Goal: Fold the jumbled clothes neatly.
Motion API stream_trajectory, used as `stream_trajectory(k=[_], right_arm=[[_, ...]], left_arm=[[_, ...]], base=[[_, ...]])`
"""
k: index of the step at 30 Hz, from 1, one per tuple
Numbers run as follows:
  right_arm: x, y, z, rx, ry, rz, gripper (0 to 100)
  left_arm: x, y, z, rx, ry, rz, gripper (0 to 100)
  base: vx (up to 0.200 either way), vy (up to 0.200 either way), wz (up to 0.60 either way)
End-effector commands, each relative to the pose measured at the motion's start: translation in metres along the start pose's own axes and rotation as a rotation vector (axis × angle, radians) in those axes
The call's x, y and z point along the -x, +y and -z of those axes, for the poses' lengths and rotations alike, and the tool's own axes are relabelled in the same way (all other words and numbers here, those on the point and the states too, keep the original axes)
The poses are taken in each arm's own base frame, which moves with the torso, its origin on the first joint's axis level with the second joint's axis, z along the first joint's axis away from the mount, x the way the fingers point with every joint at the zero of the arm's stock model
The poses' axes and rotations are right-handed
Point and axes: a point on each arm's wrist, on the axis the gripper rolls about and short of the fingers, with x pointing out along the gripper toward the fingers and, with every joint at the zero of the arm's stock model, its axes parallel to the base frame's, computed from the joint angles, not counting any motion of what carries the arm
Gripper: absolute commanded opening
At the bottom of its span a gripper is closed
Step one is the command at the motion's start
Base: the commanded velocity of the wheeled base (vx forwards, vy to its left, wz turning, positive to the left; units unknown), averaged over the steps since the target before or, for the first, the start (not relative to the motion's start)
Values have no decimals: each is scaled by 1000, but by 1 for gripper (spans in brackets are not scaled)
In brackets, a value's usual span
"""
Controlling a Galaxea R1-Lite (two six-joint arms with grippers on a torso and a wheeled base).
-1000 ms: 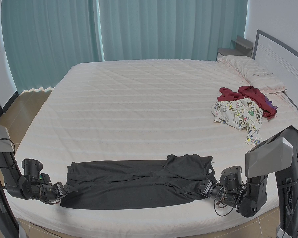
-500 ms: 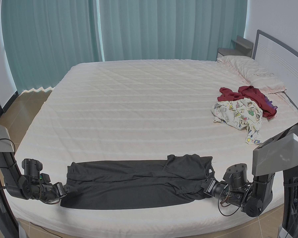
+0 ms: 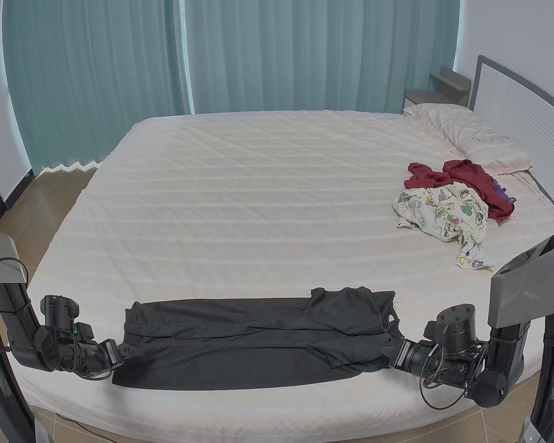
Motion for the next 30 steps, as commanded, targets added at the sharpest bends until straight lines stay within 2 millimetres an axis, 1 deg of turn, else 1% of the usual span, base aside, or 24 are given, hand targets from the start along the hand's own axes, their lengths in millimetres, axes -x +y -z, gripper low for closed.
stream_trajectory(k=[1, 5, 7, 12, 13, 16, 21, 23, 26, 28, 30], right_arm=[[6, -1, 2, 22, 10, 7, 0], [7, -3, 4, 28, 21, 17, 0], [8, -7, 9, 57, 47, 36, 0], [1, -17, 19, 96, 91, 74, 0], [0, -18, 21, 98, 98, 78, 100], [2, -19, 21, 108, 101, 82, 100], [1, -17, 14, 116, 51, 52, 100], [-6, -22, 9, 101, 17, 51, 100], [-23, -26, 4, 80, -14, 51, 100], [-29, -28, 3, 72, -19, 50, 100], [-39, -29, -1, 61, -42, 38, 100]], left_arm=[[0, 0, 0, 0, 1, 0, 100], [0, 0, 0, 0, 1, 0, 100], [0, 0, 0, 2, 0, -1, 100], [0, 0, 0, 0, 1, 0, 100], [0, 0, 0, 0, 1, 0, 100], [0, 0, 0, 2, 0, -1, 100], [0, 1, 0, 2, 1, -1, 100], [0, 0, 1, 1, 2, -1, 100], [0, 0, 1, 1, 2, -1, 100], [0, 0, 1, 1, 2, -1, 100], [0, 0, 1, 1, 2, -1, 100]], base=[[0, 0, 0], [0, 0, 0], [0, 0, 0], [0, 0, 0], [0, 0, 0], [0, 0, 0], [0, 0, 0], [0, 0, 0], [0, 0, 0], [0, 0, 0], [0, 0, 0]])
